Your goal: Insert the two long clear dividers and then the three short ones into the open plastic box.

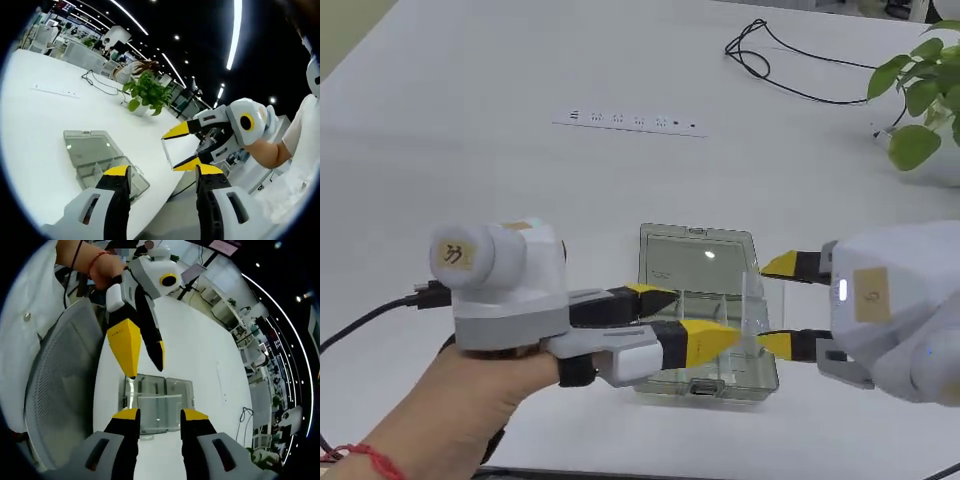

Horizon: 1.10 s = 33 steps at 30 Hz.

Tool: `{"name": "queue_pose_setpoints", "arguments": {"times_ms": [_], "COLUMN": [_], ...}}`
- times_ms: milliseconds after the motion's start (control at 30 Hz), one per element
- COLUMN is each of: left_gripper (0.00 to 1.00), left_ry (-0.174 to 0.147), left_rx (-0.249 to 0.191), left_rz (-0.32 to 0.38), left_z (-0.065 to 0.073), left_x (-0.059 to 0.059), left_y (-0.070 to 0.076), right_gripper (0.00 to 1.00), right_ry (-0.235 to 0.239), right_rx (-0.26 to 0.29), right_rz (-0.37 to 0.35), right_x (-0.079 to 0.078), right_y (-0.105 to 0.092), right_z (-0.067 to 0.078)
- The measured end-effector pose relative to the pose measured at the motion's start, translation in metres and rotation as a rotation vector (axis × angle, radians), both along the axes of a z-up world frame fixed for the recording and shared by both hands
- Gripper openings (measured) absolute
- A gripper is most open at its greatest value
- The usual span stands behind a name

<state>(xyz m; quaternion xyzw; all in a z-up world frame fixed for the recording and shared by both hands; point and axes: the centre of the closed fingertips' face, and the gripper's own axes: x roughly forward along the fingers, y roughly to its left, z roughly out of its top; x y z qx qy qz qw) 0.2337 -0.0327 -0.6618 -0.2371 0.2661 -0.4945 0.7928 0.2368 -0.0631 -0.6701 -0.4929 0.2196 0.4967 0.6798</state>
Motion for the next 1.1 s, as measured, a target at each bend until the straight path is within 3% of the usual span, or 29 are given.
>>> {"name": "queue_pose_setpoints", "arguments": {"times_ms": [133,300,433,533,833,1100], "left_gripper": [0.41,0.32,0.24,0.17,0.01,0.00], "left_ry": [0.049,0.075,0.085,0.091,0.102,0.109], "left_rx": [-0.047,-0.062,-0.072,-0.083,-0.095,-0.079], "left_rz": [-0.008,-0.014,-0.016,-0.014,-0.031,-0.035], "left_z": [0.003,0.004,0.004,0.005,0.005,0.001], "left_x": [-0.002,-0.004,-0.003,-0.003,-0.006,-0.007], "left_y": [-0.010,-0.015,-0.016,-0.016,-0.017,-0.018], "right_gripper": [0.33,0.33,0.33,0.33,0.33,0.33], "right_ry": [-0.013,-0.035,-0.028,-0.044,-0.038,-0.044], "right_rx": [0.011,-0.001,0.015,-0.009,-0.008,-0.024], "right_rz": [0.004,0.020,0.022,0.033,0.035,0.041], "right_x": [-0.004,-0.005,-0.008,-0.008,-0.010,-0.012], "right_y": [0.013,0.021,0.025,0.024,0.025,0.024], "right_z": [0.005,0.009,0.013,0.012,0.013,0.010]}}
